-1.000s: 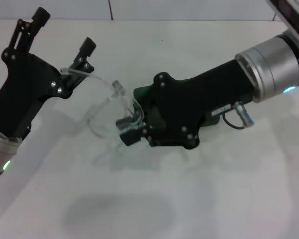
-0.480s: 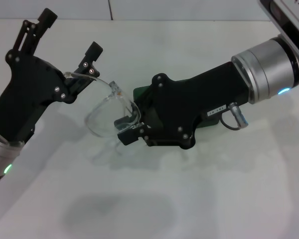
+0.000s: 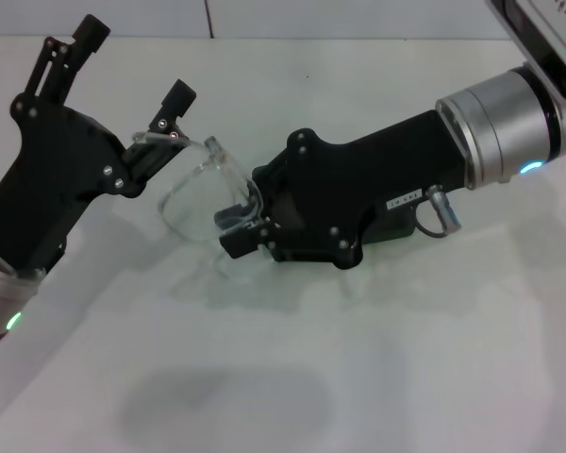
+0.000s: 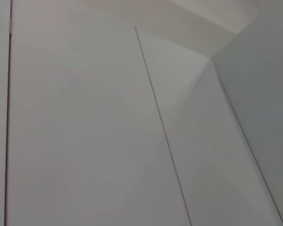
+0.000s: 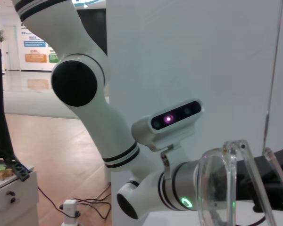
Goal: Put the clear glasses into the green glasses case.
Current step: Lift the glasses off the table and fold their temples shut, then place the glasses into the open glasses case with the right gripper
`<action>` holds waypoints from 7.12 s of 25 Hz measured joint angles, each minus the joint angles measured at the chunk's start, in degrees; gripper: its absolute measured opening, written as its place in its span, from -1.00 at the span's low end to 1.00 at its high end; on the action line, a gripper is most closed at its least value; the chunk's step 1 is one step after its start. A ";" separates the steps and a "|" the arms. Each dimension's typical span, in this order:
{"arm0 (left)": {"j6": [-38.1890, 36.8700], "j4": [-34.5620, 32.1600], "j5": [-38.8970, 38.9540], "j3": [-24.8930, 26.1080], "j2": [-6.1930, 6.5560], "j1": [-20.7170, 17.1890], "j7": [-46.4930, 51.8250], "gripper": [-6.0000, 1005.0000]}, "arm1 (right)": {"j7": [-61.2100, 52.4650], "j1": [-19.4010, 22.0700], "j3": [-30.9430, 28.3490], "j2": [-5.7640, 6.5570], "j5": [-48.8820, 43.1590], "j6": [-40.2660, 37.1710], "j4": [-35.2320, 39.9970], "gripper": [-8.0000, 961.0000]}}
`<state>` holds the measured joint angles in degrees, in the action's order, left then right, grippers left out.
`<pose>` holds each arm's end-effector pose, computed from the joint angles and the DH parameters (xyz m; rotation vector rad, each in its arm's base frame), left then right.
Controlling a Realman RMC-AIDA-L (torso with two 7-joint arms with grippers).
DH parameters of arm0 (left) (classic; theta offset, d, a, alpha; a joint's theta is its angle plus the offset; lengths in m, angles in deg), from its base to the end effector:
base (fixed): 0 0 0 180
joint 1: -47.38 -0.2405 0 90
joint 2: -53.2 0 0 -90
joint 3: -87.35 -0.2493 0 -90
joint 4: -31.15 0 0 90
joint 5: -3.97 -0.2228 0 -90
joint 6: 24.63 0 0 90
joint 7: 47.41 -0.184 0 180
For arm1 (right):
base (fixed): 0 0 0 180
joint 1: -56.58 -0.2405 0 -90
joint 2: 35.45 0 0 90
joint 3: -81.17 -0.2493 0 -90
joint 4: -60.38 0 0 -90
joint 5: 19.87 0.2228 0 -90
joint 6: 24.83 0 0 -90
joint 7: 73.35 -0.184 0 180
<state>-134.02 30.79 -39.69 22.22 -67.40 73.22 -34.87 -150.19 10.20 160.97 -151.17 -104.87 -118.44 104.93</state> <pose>-0.2204 0.2903 -0.0161 -1.8375 0.0794 -1.2836 0.0589 0.3365 -0.0649 2.8170 0.3010 -0.8051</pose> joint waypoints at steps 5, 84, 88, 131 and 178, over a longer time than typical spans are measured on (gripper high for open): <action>-0.21 0.00 -0.09 0.00 -0.07 -0.14 -0.04 0.78 | 0.02 -0.02 0.00 -0.05 -0.17 0.49 0.25 -0.73; 0.31 0.00 1.11 0.53 0.17 0.61 -0.50 0.78 | 5.18 1.45 2.36 -0.02 -0.32 0.21 2.71 -0.71; 0.33 0.00 1.13 0.52 0.19 0.62 -0.51 0.78 | 5.21 1.59 2.55 -0.28 -0.29 0.13 3.00 -0.70; -0.81 -0.09 -1.25 0.31 0.02 1.67 -0.50 0.78 | 5.14 0.94 4.13 -0.46 0.62 4.34 2.76 -0.69; 15.93 -3.83 5.32 0.00 1.98 -3.05 22.20 0.77 | -8.39 4.99 -1.97 0.05 -18.10 11.71 13.59 -0.68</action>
<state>-118.09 26.96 -34.37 22.22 -65.42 70.17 -12.67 -158.58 15.19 159.00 -151.12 -122.97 -106.73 118.52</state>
